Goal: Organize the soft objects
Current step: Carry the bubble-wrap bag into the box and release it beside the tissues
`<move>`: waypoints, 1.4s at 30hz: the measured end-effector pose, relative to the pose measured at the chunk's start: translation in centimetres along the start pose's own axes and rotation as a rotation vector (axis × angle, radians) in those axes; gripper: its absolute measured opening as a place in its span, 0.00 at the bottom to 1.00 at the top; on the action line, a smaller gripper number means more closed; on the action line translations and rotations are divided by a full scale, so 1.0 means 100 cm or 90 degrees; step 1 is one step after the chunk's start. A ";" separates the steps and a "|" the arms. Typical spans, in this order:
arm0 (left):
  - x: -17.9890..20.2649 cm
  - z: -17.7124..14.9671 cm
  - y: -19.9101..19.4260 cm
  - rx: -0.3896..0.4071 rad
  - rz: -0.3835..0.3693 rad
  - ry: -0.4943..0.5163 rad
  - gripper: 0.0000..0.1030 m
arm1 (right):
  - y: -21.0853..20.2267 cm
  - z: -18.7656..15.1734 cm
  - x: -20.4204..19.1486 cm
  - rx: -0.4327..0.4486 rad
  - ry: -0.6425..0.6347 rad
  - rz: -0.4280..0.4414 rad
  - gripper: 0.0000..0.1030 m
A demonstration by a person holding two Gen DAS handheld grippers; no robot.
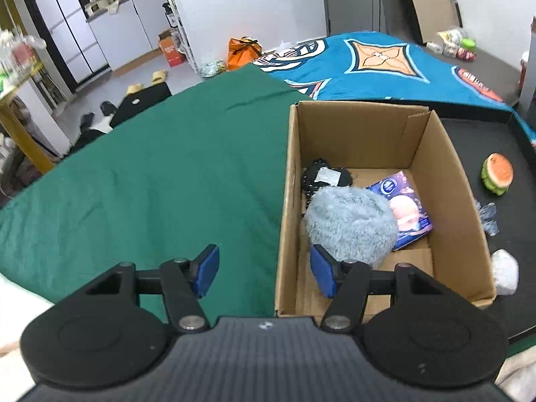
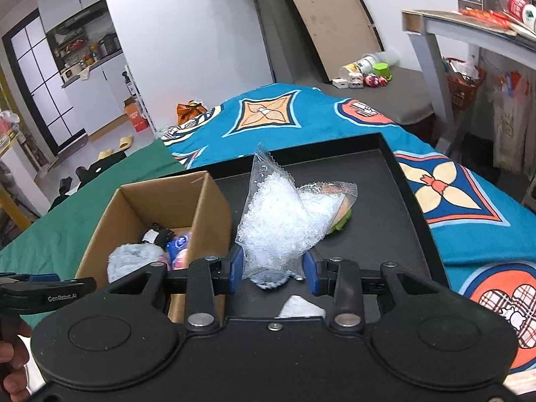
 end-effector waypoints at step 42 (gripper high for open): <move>0.005 -0.022 0.014 0.016 -0.122 0.026 0.07 | 0.007 -0.054 -0.108 -0.083 -0.123 0.048 0.57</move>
Point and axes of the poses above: each gripper's, at about its wrist camera, not at the fingertips, and y roughly the way its jaws point, x to its right, z to its top, the point moved 10 cm from there along y, roughly the way its jaws point, and after that the axes turned 14 degrees about y, right-handed, at the moved point
